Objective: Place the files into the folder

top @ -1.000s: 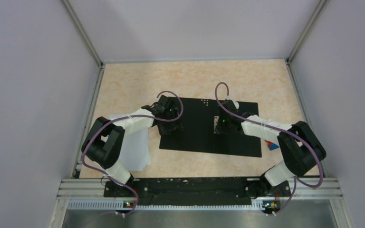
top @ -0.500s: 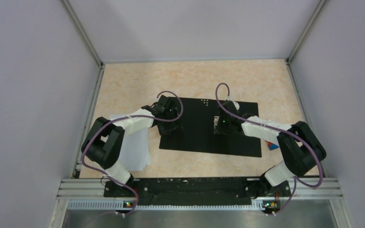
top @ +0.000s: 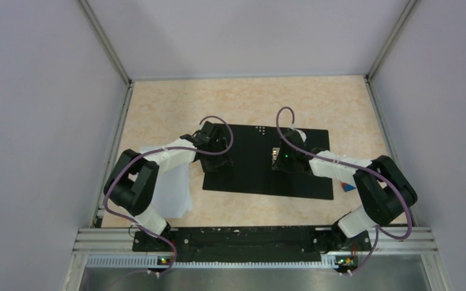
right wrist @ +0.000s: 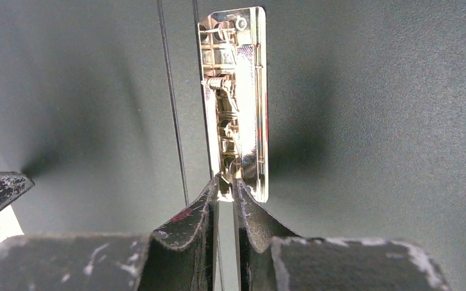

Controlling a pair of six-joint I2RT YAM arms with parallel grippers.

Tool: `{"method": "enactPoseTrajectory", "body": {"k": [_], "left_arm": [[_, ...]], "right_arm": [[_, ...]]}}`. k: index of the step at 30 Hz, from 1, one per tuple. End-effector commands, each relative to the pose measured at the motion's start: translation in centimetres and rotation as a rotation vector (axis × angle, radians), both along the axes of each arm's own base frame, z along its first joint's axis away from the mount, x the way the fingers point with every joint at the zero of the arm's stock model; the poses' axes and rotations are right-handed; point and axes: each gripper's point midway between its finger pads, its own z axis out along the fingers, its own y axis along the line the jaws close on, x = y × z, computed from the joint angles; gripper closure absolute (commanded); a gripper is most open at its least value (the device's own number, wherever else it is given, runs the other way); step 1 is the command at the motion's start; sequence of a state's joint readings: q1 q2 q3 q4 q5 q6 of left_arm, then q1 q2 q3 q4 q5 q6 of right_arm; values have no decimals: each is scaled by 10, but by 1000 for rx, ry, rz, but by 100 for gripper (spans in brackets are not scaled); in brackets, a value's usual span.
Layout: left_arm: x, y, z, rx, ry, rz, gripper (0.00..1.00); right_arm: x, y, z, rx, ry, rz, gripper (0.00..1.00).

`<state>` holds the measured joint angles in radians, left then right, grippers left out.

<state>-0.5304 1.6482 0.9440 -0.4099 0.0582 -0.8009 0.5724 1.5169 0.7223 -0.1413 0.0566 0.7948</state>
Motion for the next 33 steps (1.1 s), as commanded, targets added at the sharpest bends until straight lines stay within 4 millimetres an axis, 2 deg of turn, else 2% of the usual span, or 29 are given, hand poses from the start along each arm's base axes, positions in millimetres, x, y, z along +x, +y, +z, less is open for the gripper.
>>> {"method": "enactPoseTrajectory", "body": {"k": [1,6,10,14,18,21,27,33], "left_arm": [[-32,44,-42,196,135,11,26],[-32,45,-42,201,135,11,26],[-32,45,-43,202,136,16,26],[-32,46,-43,205,136,18,26],[-31,46,-44,211,137,19,26],[-31,48,-45,219,138,20,26],[-32,52,-48,238,144,24,26],[-33,54,-47,246,145,27,26]], "right_arm": [[-16,-9,-18,-18,64,-5,87],[-16,-11,-17,-33,59,-8,89],[-19,-28,-24,-133,72,-20,100],[-24,-44,-33,-240,81,-31,100],[-30,-40,-39,-300,91,-10,100],[-32,-45,-42,-364,99,-23,100],[-31,-71,-32,-503,84,-59,100],[-29,-82,-27,-574,77,-74,100]]}}
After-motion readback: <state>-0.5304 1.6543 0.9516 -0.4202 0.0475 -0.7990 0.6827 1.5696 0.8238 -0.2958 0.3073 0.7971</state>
